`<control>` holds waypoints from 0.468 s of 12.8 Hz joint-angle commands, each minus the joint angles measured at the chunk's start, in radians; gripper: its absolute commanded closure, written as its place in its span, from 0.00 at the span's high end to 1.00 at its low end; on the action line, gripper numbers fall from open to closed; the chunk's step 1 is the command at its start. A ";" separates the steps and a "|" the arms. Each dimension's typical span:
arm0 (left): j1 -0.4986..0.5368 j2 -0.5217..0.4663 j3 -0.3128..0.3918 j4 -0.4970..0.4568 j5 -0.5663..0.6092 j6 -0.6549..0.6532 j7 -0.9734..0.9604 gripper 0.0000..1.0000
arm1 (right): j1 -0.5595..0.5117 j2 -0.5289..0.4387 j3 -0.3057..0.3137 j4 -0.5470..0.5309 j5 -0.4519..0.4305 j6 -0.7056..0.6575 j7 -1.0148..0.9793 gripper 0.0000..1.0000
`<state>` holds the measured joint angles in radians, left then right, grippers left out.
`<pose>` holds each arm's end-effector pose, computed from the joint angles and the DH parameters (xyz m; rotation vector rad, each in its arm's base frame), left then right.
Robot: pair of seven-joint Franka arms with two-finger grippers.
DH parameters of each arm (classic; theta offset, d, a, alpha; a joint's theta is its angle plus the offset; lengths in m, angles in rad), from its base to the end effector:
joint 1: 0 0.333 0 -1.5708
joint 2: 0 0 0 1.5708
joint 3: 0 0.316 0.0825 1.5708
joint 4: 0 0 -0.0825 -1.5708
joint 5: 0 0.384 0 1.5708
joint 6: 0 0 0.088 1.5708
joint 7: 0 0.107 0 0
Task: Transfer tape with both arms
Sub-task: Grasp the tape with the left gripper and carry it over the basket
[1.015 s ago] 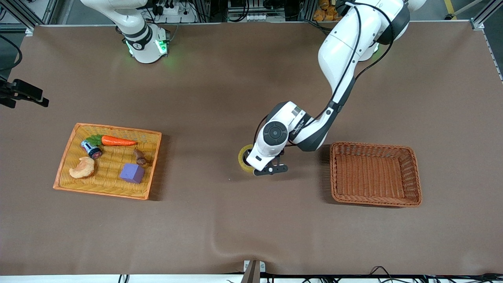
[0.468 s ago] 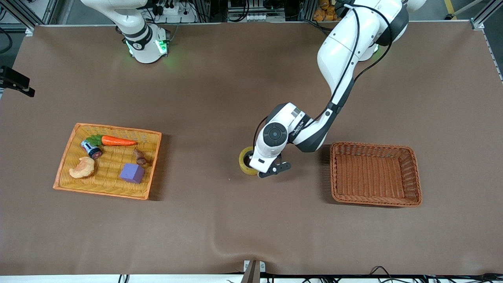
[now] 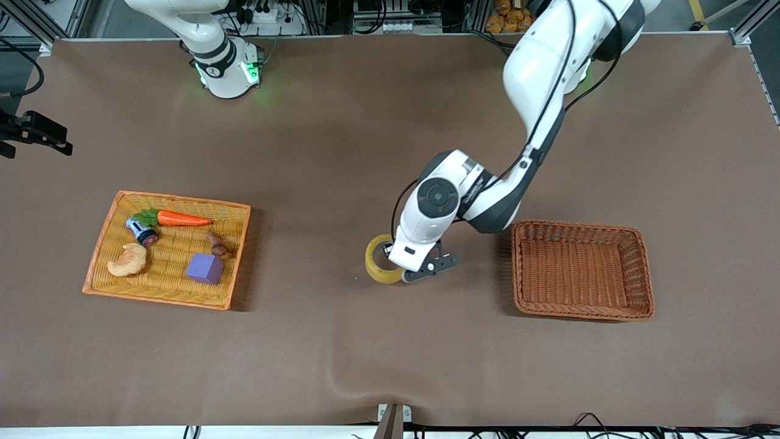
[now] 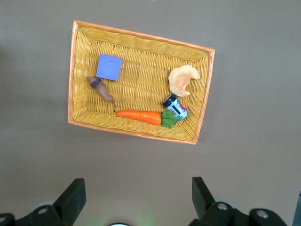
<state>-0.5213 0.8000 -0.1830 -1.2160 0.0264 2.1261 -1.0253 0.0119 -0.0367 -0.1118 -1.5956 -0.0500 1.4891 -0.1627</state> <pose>0.6089 -0.4643 0.3129 2.9300 0.5498 -0.0002 0.5309 -0.0601 0.6260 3.1017 0.0941 -0.1171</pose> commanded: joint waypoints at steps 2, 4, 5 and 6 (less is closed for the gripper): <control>0.122 -0.200 0.004 -0.036 -0.003 -0.167 0.013 0.00 | 0.003 -0.022 -0.005 -0.004 0.025 -0.015 0.025 1.00; 0.194 -0.249 0.000 -0.036 -0.011 -0.227 0.094 0.00 | 0.003 -0.019 -0.005 0.005 0.027 -0.026 0.025 1.00; 0.229 -0.258 0.002 -0.036 -0.010 -0.262 0.132 0.00 | 0.003 -0.020 -0.005 0.006 0.027 -0.027 0.028 1.00; 0.266 -0.266 0.004 -0.036 -0.003 -0.296 0.161 0.00 | 0.002 -0.022 -0.005 0.005 0.027 -0.032 0.040 1.00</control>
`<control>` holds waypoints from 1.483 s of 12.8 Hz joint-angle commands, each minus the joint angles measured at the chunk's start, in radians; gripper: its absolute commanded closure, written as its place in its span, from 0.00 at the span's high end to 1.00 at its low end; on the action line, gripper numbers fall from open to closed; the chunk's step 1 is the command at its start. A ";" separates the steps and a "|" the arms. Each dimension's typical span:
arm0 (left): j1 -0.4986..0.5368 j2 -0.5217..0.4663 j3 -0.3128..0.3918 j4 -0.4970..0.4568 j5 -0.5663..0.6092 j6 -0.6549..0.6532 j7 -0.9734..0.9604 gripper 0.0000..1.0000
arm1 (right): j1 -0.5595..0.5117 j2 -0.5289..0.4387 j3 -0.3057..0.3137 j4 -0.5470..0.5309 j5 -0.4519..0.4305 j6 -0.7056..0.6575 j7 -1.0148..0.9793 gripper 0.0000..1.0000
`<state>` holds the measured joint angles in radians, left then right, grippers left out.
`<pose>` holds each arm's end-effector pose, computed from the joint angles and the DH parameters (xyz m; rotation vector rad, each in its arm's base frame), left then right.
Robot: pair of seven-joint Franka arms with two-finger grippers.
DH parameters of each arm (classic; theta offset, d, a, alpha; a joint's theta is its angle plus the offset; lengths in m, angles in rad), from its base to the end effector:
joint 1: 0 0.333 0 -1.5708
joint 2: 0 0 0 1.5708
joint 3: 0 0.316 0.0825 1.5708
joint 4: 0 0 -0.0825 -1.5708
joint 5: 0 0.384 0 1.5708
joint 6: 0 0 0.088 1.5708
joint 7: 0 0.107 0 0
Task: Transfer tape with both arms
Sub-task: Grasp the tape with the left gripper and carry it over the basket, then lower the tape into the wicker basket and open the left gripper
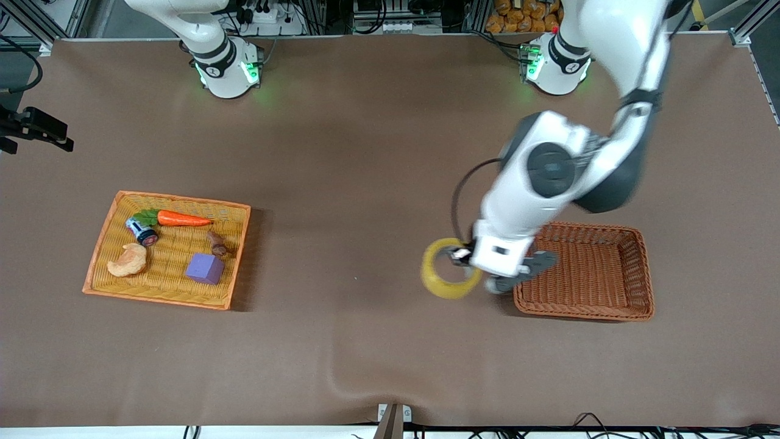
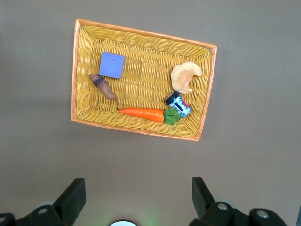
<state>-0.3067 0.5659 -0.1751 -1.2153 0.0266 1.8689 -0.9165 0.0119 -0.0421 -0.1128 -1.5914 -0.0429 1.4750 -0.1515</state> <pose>0.6601 -0.3072 0.4614 2.9492 0.6896 0.0463 0.5278 -0.0598 0.6296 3.1099 0.0752 -0.1226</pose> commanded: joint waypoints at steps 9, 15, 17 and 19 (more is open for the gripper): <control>0.311 -0.003 -0.003 -0.058 0.021 -0.211 0.400 0.00 | -0.015 -0.007 -0.005 0.018 0.070 -0.035 0.089 1.00; 0.296 0.094 -0.003 -0.122 0.192 -0.240 0.390 0.00 | -0.015 0.002 -0.004 0.028 0.083 -0.033 0.093 1.00; 0.302 0.109 -0.003 -0.122 0.254 -0.240 0.392 0.00 | -0.020 0.004 -0.005 0.028 0.101 -0.028 0.086 1.00; 0.305 0.109 -0.003 -0.121 0.259 -0.240 0.393 0.08 | -0.024 0.011 -0.007 0.039 0.115 -0.025 0.066 1.00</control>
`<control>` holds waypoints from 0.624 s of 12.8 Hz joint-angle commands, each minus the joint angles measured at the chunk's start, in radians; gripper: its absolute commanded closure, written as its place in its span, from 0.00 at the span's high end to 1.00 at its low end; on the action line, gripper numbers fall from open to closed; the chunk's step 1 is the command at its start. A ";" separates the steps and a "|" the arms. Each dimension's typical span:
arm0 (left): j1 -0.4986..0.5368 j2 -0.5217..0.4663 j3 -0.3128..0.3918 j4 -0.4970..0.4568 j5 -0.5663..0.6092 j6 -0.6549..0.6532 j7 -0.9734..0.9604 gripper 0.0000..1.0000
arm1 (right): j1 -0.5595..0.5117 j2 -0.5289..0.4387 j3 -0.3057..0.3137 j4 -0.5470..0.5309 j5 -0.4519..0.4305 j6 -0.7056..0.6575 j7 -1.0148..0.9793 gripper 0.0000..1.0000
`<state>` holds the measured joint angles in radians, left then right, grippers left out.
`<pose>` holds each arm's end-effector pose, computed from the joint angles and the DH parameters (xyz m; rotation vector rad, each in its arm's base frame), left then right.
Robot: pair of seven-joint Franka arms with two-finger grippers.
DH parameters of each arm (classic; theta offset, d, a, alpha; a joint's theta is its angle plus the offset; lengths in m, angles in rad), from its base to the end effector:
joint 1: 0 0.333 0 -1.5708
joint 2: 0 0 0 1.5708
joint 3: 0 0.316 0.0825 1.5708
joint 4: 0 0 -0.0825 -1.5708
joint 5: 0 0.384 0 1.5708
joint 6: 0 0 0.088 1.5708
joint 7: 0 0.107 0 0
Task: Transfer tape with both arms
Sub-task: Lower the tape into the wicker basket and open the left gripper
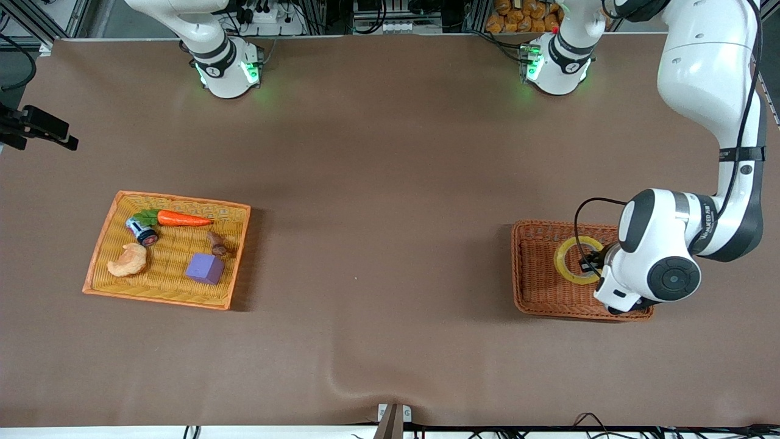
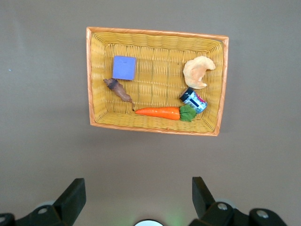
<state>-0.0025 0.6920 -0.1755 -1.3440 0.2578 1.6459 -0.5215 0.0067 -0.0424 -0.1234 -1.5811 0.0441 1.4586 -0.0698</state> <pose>0.6842 -0.0732 0.2982 -2.8232 -0.4164 0.4478 0.5263 -0.0581 0.6333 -3.0822 0.0669 0.1164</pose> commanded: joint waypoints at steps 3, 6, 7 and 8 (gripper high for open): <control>-0.010 -0.016 -0.002 0.006 0.028 -0.018 -0.009 0.26 | -0.019 0.013 0.004 0.029 0.028 -0.012 -0.018 1.00; -0.011 -0.016 -0.002 0.012 0.026 -0.017 -0.009 0.90 | -0.019 0.015 0.004 0.029 0.028 -0.015 -0.018 1.00; -0.010 -0.016 -0.002 0.012 0.028 -0.018 -0.006 1.00 | -0.020 0.015 0.004 0.029 0.028 -0.017 -0.018 1.00; -0.010 -0.016 -0.002 0.012 0.028 -0.017 -0.003 1.00 | -0.020 0.015 0.004 0.029 0.028 -0.017 -0.018 1.00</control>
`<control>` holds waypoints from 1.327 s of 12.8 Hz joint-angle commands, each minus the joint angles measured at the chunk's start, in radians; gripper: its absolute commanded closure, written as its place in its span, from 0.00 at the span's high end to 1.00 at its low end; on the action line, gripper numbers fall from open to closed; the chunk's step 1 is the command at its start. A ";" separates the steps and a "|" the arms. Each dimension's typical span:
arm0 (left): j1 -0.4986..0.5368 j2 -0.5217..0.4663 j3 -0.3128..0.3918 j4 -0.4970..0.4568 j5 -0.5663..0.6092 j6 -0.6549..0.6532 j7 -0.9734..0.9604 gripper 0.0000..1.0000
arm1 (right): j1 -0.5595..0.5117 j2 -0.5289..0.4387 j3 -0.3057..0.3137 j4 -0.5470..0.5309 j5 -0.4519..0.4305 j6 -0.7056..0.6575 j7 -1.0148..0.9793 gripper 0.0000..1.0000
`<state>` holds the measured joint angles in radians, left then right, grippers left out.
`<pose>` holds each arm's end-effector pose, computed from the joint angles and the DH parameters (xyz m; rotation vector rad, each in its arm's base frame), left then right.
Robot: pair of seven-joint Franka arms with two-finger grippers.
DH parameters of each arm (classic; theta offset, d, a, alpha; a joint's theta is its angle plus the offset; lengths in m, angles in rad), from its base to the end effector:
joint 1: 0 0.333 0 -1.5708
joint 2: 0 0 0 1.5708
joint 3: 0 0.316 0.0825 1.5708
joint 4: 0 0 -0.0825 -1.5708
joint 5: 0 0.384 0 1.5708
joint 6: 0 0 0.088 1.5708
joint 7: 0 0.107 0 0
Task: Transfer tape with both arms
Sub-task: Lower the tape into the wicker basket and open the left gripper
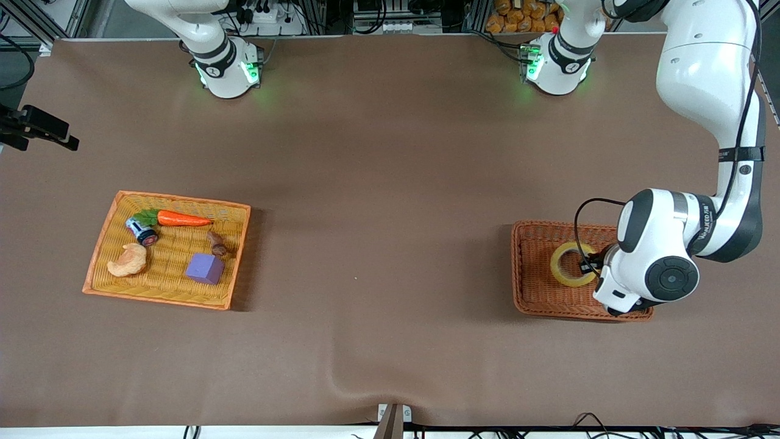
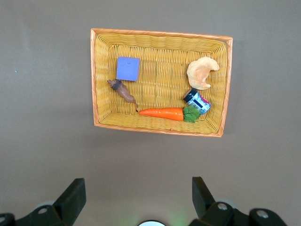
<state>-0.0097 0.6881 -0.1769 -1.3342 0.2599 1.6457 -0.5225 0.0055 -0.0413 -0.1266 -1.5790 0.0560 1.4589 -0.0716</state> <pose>0.6860 -0.0785 0.3051 -2.8286 -0.4089 0.4269 0.5266 -0.0591 0.6337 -3.0704 0.0693 0.1120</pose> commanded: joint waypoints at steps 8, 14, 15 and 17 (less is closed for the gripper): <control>0.014 -0.114 -0.038 0.007 -0.017 0.025 0.009 1.00 | -0.013 0.014 0.007 0.028 0.001 -0.014 -0.010 1.00; 0.122 -0.509 -0.039 -0.526 -0.244 0.548 0.009 1.00 | -0.015 0.014 0.007 0.033 -0.057 -0.006 -0.017 1.00; 0.134 -0.572 -0.039 -0.654 -0.248 0.686 0.009 1.00 | -0.012 0.014 0.008 0.033 -0.058 -0.006 -0.014 1.00; 0.132 -0.582 -0.041 -0.678 -0.245 0.720 0.016 1.00 | -0.010 0.014 0.008 0.036 -0.061 -0.008 -0.014 1.00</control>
<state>0.1079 0.2107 -0.2072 -1.8588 0.0375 2.2853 -0.5207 0.0047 -0.0401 -0.1270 -1.5704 0.0121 1.4608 -0.0738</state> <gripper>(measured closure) 0.000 0.000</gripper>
